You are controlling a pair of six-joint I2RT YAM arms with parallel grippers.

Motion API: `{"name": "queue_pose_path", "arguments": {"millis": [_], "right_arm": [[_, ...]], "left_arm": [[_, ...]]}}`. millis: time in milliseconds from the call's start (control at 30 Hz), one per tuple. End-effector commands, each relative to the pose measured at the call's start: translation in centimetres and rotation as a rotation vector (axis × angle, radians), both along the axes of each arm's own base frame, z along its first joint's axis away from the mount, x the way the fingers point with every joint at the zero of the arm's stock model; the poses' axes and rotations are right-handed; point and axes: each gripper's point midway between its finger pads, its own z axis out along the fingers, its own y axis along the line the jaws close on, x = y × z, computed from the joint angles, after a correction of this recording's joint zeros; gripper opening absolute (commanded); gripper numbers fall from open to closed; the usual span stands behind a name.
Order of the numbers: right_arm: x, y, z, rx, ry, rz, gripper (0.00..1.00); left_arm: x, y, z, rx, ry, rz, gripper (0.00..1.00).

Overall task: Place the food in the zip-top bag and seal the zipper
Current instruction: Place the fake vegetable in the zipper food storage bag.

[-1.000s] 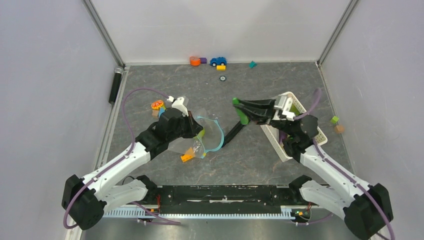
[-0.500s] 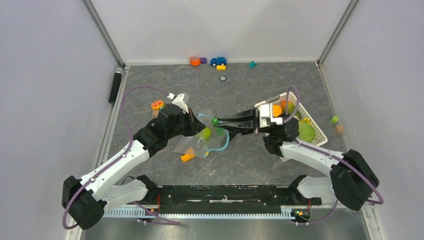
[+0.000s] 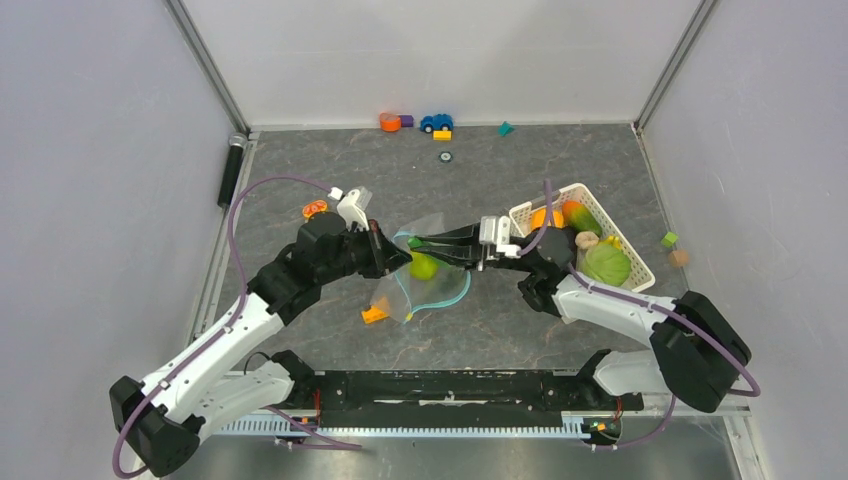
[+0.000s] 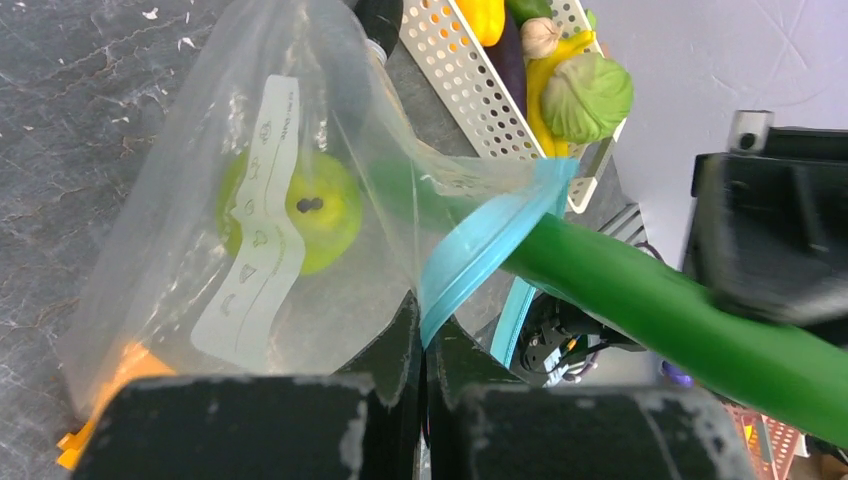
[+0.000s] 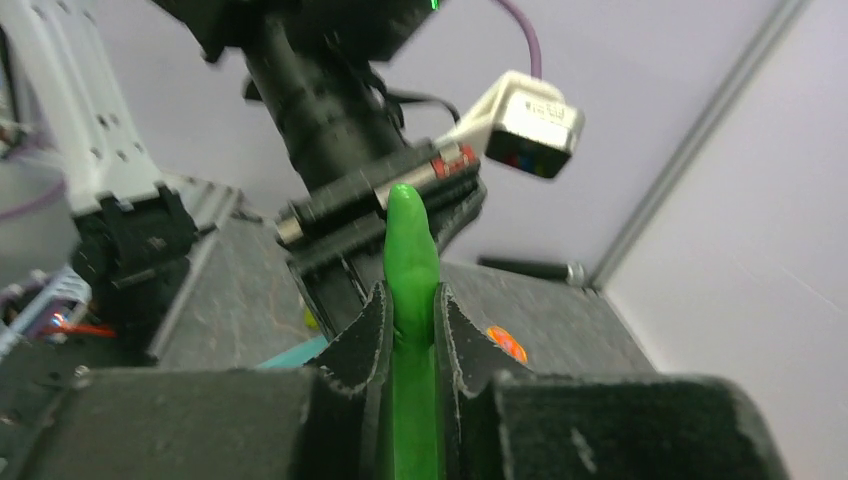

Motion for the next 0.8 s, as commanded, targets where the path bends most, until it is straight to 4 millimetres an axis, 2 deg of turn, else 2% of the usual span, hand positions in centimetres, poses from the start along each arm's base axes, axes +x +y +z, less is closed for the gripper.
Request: {"name": "queue_pose_path", "arguments": {"millis": [0,100,267,367,633,700,767], "right_arm": [[3.2,-0.2,-3.4,-0.147,-0.111,-0.211,0.0],[3.6,-0.4,-5.0,-0.196,-0.116,-0.243,0.0],[2.4,0.1,-9.0,-0.345,-0.24,-0.184,0.0],[1.3,0.6,-10.7,-0.435,-0.306,-0.136,0.0],[-0.3,1.0,-13.1,-0.535,-0.34,-0.061,0.0],[0.5,1.1,-12.9,-0.533,-0.263,-0.104,0.0],[2.5,1.3,-12.0,-0.534,-0.135,-0.209,0.01]], "left_arm": [[-0.7,-0.3,2.7,-0.05,-0.042,-0.036,0.02],[-0.7,0.0,2.9,-0.052,-0.048,-0.024,0.02],[-0.4,0.6,2.7,-0.016,-0.047,0.005,0.02],[0.0,1.1,2.3,0.013,-0.035,0.037,0.02],[0.8,1.0,1.5,0.044,-0.02,0.055,0.02],[0.7,0.8,1.7,0.042,-0.027,0.042,0.02],[0.4,0.5,2.2,0.022,-0.035,0.014,0.02]]}}
